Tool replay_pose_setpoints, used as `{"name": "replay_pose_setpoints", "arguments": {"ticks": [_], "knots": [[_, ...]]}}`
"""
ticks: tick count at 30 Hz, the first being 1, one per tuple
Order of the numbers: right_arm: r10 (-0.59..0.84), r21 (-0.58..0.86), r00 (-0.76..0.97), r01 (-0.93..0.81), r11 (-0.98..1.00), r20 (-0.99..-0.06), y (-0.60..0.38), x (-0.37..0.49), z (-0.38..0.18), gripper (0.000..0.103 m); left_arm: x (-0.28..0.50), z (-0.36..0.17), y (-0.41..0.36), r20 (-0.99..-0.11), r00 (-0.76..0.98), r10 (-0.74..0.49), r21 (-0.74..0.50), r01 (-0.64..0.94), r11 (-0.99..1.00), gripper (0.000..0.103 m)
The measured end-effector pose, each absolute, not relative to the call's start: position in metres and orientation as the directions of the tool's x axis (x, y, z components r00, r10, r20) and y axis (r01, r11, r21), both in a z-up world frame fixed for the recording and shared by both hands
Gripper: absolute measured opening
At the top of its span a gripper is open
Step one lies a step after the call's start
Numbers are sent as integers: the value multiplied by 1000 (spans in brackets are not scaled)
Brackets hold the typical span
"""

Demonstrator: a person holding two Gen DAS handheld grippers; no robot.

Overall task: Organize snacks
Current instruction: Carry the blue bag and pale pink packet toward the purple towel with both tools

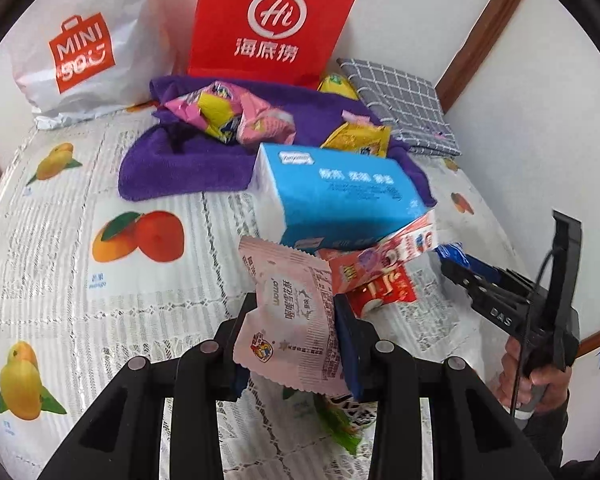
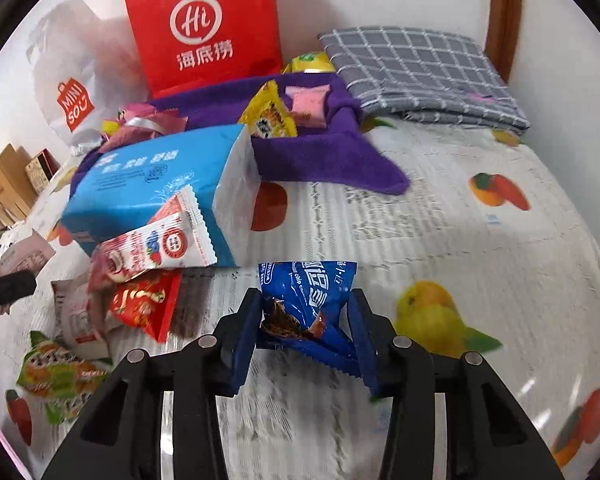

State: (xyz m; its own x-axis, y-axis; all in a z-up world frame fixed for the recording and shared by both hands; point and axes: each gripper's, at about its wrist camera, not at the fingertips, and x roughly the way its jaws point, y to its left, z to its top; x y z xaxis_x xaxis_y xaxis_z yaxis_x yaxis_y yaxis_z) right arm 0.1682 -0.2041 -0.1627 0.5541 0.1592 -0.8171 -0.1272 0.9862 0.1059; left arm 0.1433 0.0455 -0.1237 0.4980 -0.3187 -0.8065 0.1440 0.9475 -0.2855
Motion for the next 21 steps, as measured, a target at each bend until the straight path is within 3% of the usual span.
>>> {"name": "replay_pose_setpoints", "arguments": {"ticks": [12,21], "knots": [[230,147,624,-183,972,-747,-200,148,-94,43,147,-80,30,-758,526,-386,-334,196,922,34],[302,199,646,-229,953,-701,-182,171,-58,42,166,-54,26,-747,553,-368,-294,222,930,34]]}}
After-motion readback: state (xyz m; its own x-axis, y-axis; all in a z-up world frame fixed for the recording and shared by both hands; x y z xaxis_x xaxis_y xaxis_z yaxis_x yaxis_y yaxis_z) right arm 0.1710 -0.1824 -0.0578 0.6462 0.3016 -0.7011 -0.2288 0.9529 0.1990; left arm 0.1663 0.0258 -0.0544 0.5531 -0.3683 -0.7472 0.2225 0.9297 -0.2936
